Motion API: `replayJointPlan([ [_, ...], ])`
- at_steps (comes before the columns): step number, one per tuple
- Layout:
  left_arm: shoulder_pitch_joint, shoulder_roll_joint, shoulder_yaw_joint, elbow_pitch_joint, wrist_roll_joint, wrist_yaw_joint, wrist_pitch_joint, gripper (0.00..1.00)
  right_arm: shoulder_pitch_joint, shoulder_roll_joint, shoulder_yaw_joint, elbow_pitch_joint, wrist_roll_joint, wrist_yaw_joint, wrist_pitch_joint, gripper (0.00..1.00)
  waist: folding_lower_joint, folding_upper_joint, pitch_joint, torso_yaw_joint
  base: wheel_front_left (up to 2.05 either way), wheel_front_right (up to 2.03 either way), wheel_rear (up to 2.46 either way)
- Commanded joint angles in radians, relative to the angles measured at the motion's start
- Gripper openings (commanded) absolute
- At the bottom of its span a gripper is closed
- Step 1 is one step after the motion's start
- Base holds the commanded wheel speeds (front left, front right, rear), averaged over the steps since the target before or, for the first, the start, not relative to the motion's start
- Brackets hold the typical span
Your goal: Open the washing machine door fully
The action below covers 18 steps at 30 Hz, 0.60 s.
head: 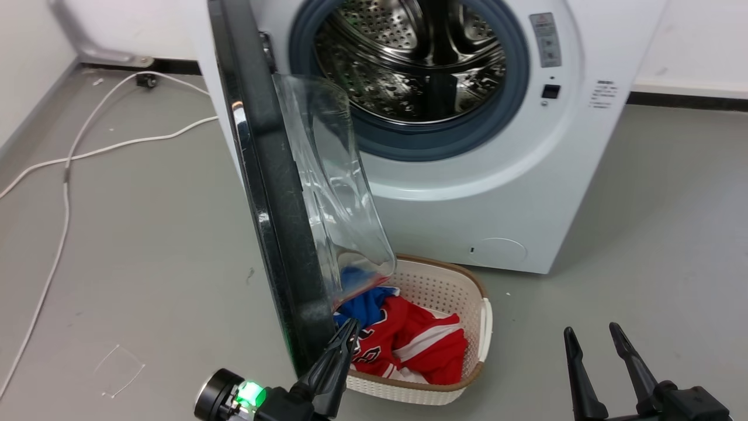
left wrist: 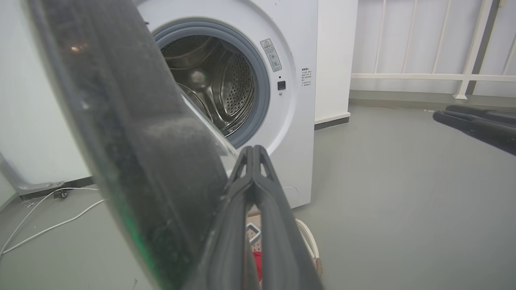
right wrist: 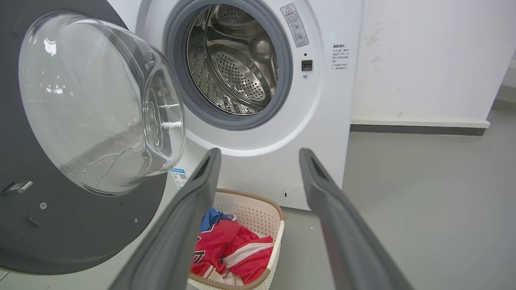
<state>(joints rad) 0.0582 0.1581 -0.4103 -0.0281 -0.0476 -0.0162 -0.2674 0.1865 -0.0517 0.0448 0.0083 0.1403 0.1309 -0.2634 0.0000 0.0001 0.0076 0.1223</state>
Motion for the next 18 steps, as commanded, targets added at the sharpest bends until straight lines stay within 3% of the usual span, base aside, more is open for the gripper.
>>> replayJointPlan([
  [1,0.015,0.015,0.025,0.009,0.003,0.015,0.005,0.00,0.006,0.003,0.001,0.003,0.000,0.000,-0.002,1.00,0.0000,-0.0001,0.000,0.028,0.00,0.00,0.00],
  [12,0.066,0.019,0.081,-0.021,0.003,0.026,0.005,0.00,0.012,0.003,0.007,0.014,0.006,0.000,-0.002,1.00,0.0000,-0.0001,0.016,0.129,0.00,0.00,0.00],
  [18,0.088,0.024,0.158,-0.040,-0.015,0.051,0.004,0.00,0.000,0.003,0.006,0.024,0.002,0.000,-0.002,1.00,0.0000,-0.0001,0.039,0.163,0.00,0.00,0.00],
])
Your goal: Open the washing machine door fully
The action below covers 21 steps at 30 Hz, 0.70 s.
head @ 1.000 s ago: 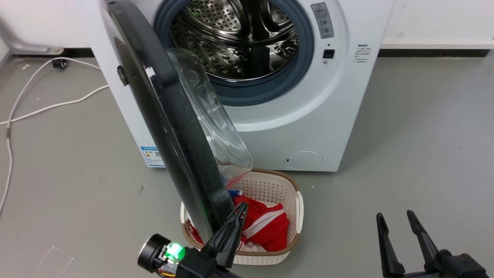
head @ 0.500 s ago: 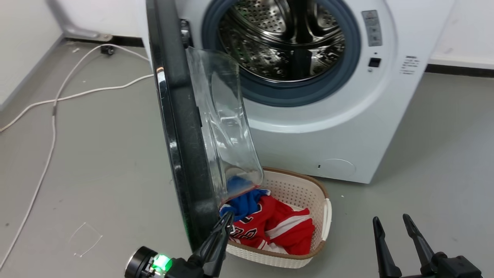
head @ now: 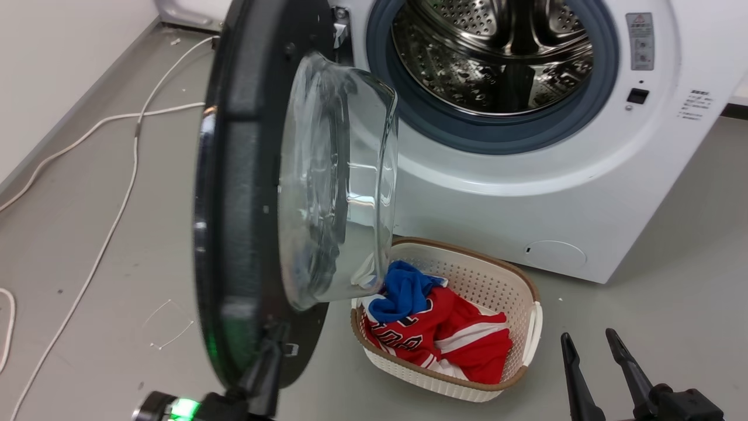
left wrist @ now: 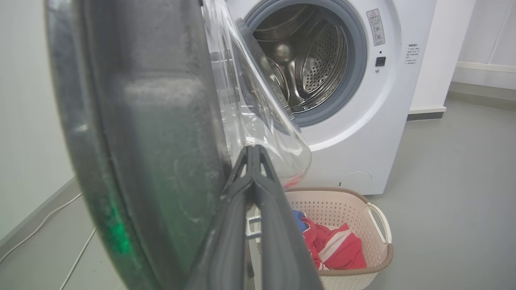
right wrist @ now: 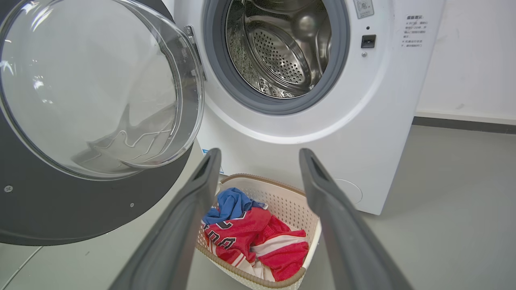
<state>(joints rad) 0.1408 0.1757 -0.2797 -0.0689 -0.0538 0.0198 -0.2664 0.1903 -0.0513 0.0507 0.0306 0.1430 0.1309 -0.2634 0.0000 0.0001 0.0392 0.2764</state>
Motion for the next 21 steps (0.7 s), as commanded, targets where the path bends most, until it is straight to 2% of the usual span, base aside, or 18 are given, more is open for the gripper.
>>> replayJointPlan([
  [1,0.006,0.008,0.041,-0.003,-0.011,0.016,0.003,0.00,-0.006,0.002,-0.002,0.003,-0.001,0.000,-0.002,1.00,0.0000,-0.0001,0.010,0.014,0.00,0.00,0.00],
  [9,-0.039,0.022,0.171,0.000,-0.042,0.008,0.003,0.00,-0.031,0.002,0.003,0.015,-0.009,0.000,-0.002,1.00,0.0000,-0.0001,0.040,0.027,0.00,0.00,0.00],
  [16,-0.095,0.033,0.308,0.037,-0.065,-0.003,0.003,0.00,-0.053,0.002,0.002,0.018,-0.019,0.000,-0.002,1.00,0.0000,-0.0001,0.075,0.007,0.00,0.00,0.00],
  [21,-0.129,0.020,0.399,0.089,-0.085,-0.010,0.003,0.00,-0.075,0.002,-0.005,0.015,-0.027,0.000,-0.002,1.00,0.0000,-0.0001,0.113,-0.008,0.00,0.00,0.00],
])
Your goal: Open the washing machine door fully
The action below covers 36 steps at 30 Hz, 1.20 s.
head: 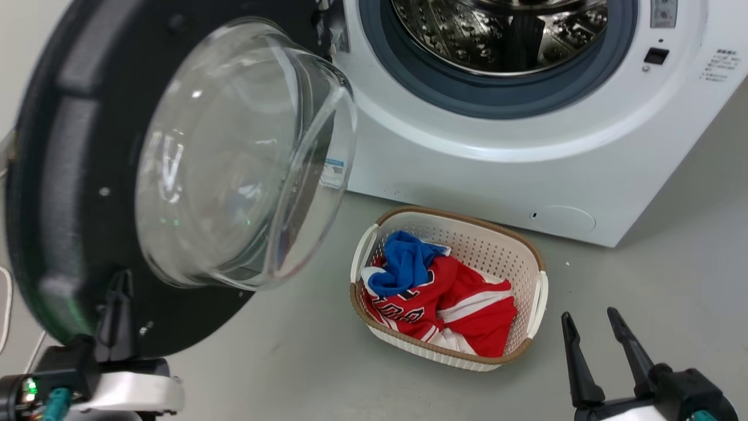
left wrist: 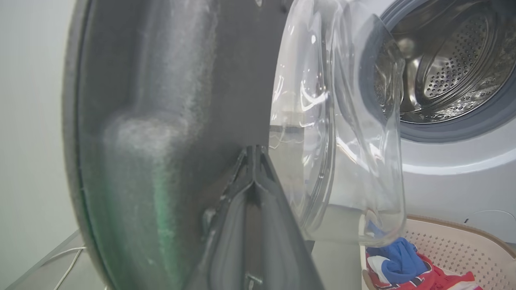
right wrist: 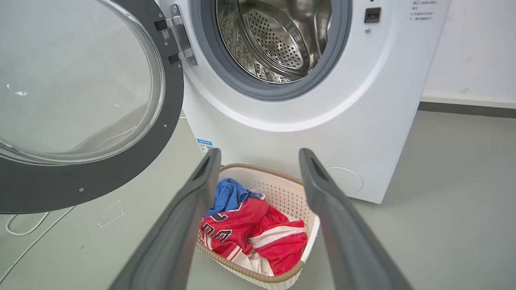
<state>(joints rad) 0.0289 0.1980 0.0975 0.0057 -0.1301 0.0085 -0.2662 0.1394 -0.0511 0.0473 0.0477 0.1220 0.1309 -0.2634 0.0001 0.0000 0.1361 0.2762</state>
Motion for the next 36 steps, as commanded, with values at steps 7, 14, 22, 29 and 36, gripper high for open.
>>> replayJointPlan([
  [7,-0.090,-0.017,0.164,0.083,-0.033,-0.012,0.003,0.00,-0.053,0.002,-0.005,-0.007,-0.020,0.000,-0.002,1.00,-0.0001,0.0000,0.073,-0.021,0.00,0.00,0.00],
  [14,-0.165,-0.014,0.279,0.154,-0.028,-0.039,0.003,0.00,-0.084,0.002,-0.009,-0.012,-0.033,0.000,-0.002,1.00,-0.0001,0.0000,0.112,-0.028,0.00,0.00,0.00],
  [22,-0.271,0.017,0.378,0.248,-0.013,-0.065,0.003,0.00,-0.108,0.002,-0.005,-0.015,-0.046,0.000,-0.002,1.00,-0.0001,0.0000,0.145,-0.048,0.00,0.00,0.00],
  [29,-0.332,0.038,0.443,0.315,-0.003,-0.078,0.003,0.00,-0.121,0.002,-0.006,-0.020,-0.054,0.000,-0.002,1.00,-0.0001,0.0000,0.162,-0.072,0.00,0.00,0.00],
  [36,-0.363,0.040,0.500,0.359,0.014,-0.086,0.003,0.00,-0.120,0.002,-0.011,-0.023,-0.052,0.000,-0.002,1.00,-0.0001,0.0000,0.168,-0.093,0.00,0.00,0.00],
])
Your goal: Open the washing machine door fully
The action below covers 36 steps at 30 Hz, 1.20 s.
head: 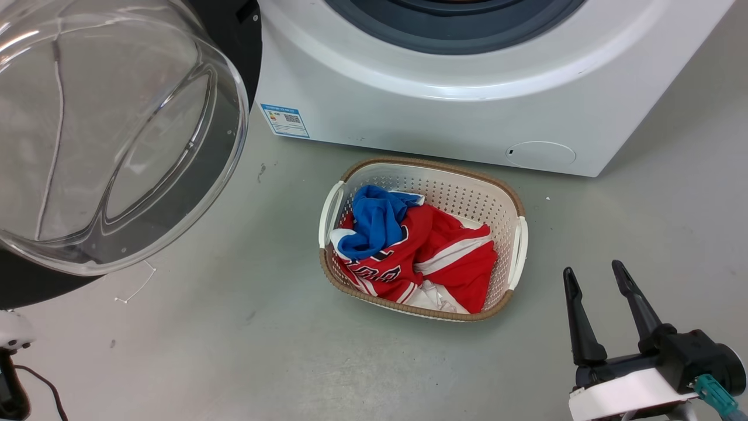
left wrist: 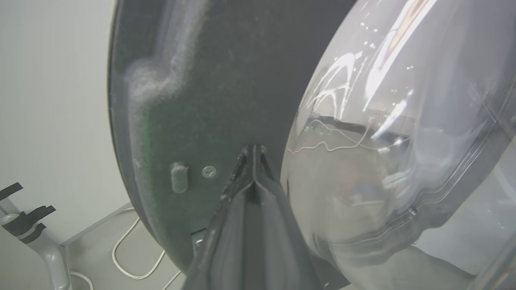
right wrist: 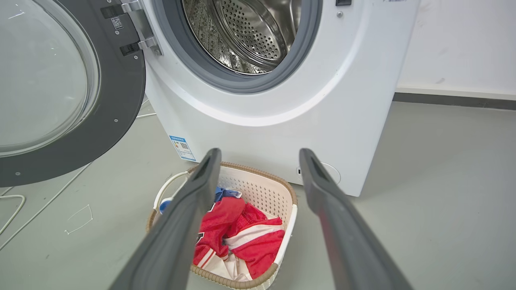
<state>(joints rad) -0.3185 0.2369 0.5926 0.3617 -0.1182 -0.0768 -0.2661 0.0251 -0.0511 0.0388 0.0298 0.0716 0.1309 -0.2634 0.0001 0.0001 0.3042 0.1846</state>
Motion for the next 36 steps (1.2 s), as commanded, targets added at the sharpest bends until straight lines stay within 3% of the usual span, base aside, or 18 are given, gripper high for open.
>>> replayJointPlan([
  [1,-0.016,-0.001,0.011,0.004,0.007,-0.002,0.003,0.00,-0.006,0.002,-0.003,-0.005,-0.001,0.000,-0.002,1.00,-0.0001,-0.0001,-0.001,-0.003,0.00,0.00,0.00],
  [11,0.025,-0.035,0.032,-0.006,0.050,-0.016,0.003,0.00,0.011,0.002,0.001,0.002,0.011,0.000,-0.002,1.00,-0.0001,-0.0001,-0.039,-0.012,0.00,0.00,0.00],
  [20,0.136,-0.073,0.011,-0.065,0.100,-0.024,0.003,0.00,0.062,0.002,0.009,0.004,0.035,0.000,-0.002,1.00,-0.0001,-0.0001,-0.156,-0.033,0.00,0.00,0.00],
  [26,0.226,-0.100,-0.041,-0.143,0.117,-0.037,0.003,0.00,0.109,0.002,-0.004,-0.014,0.043,0.000,-0.002,1.00,-0.0001,-0.0001,-0.241,-0.037,0.00,0.00,0.00],
  [36,0.338,-0.143,-0.206,-0.341,0.121,-0.050,0.003,0.00,0.153,0.002,-0.036,-0.073,0.043,0.000,-0.002,1.00,-0.0001,-0.0001,-0.307,-0.057,0.00,0.00,0.00],
])
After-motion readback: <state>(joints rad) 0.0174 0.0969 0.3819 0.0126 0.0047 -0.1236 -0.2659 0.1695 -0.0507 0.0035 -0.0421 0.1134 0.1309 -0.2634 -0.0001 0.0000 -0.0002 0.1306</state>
